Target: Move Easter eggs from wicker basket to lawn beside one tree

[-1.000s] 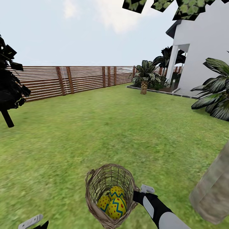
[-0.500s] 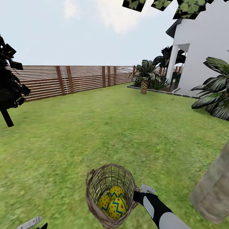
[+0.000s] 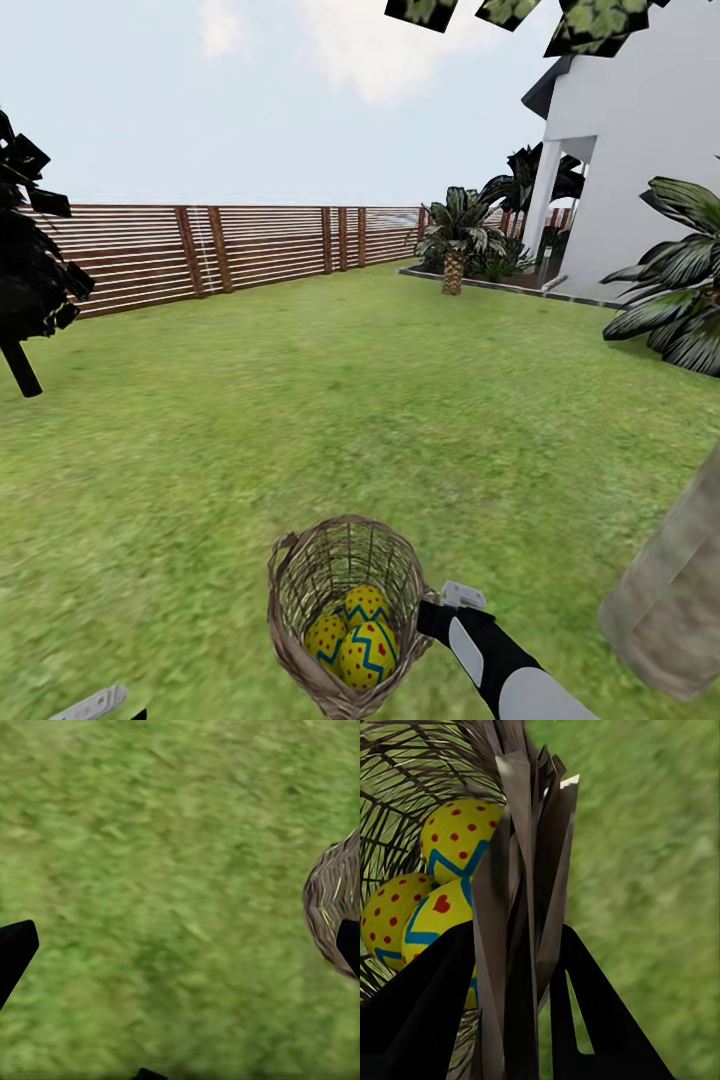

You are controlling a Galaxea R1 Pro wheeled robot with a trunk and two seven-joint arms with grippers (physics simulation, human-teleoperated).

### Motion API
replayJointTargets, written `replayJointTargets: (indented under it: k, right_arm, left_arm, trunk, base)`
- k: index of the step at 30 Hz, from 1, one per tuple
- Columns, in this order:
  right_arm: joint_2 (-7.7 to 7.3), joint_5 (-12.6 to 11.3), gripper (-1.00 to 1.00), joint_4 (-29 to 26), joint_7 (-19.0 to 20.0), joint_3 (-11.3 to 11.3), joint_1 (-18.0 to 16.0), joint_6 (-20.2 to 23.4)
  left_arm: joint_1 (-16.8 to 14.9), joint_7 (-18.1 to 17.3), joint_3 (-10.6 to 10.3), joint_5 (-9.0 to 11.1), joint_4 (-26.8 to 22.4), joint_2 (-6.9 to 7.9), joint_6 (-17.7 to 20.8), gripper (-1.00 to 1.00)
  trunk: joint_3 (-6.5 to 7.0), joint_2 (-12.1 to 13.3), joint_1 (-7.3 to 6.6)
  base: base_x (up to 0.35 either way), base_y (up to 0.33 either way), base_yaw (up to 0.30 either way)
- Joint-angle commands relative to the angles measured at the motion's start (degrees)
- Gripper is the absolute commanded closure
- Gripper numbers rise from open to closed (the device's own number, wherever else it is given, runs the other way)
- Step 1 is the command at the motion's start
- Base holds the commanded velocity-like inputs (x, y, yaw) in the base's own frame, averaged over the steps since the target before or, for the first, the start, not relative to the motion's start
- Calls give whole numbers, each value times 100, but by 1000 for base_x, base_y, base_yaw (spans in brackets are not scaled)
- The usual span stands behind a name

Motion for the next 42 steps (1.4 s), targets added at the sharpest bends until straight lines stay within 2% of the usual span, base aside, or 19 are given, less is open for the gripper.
replayJointTargets:
  k: [1,5,9,13,24,29,31,37,42]
  right_arm:
    - [2,-24,100,-21,-5,-30,-3,33]
    - [-4,-22,100,-21,-5,-34,-3,-13]
    - [-3,-12,100,103,-4,-25,1,-500]
    - [-7,-1,100,128,-5,-25,3,-558]
    - [-9,1,100,135,-2,-26,1,-565]
    - [-9,1,100,135,0,-26,3,-565]
    - [-76,-34,100,98,52,-37,3,-498]
    - [-76,-34,100,103,169,-31,4,-306]
    - [-76,-34,100,103,169,-31,4,-306]
  left_arm:
    - [2,-2,8,33,-4,2,17,-100]
    - [4,-3,11,22,2,5,-15,-100]
    - [1,-20,11,7,159,66,-19,-100]
    - [-4,-135,11,11,338,105,-20,-100]
    - [-10,-251,10,9,363,111,-22,-100]
    - [-8,-282,10,11,363,111,-24,-100]
    - [-45,-348,2,-8,428,121,-89,-100]
    - [-49,-323,2,-12,620,123,-104,-100]
    - [-49,-323,2,-12,665,123,-104,-100]
  trunk:
    - [-23,-45,23]
    - [-95,-206,111]
    - [-167,-366,199]
    - [-238,-526,287]
    - [-436,-968,528]
    - [-436,-968,528]
    - [-436,-968,528]
    - [-436,-968,528]
    - [-436,-968,528]
  base:
    - [0,0,0]
    - [0,0,0]
    - [0,0,0]
    - [0,0,0]
    - [0,0,0]
    - [0,0,0]
    - [0,0,0]
    - [0,0,0]
    - [0,0,0]
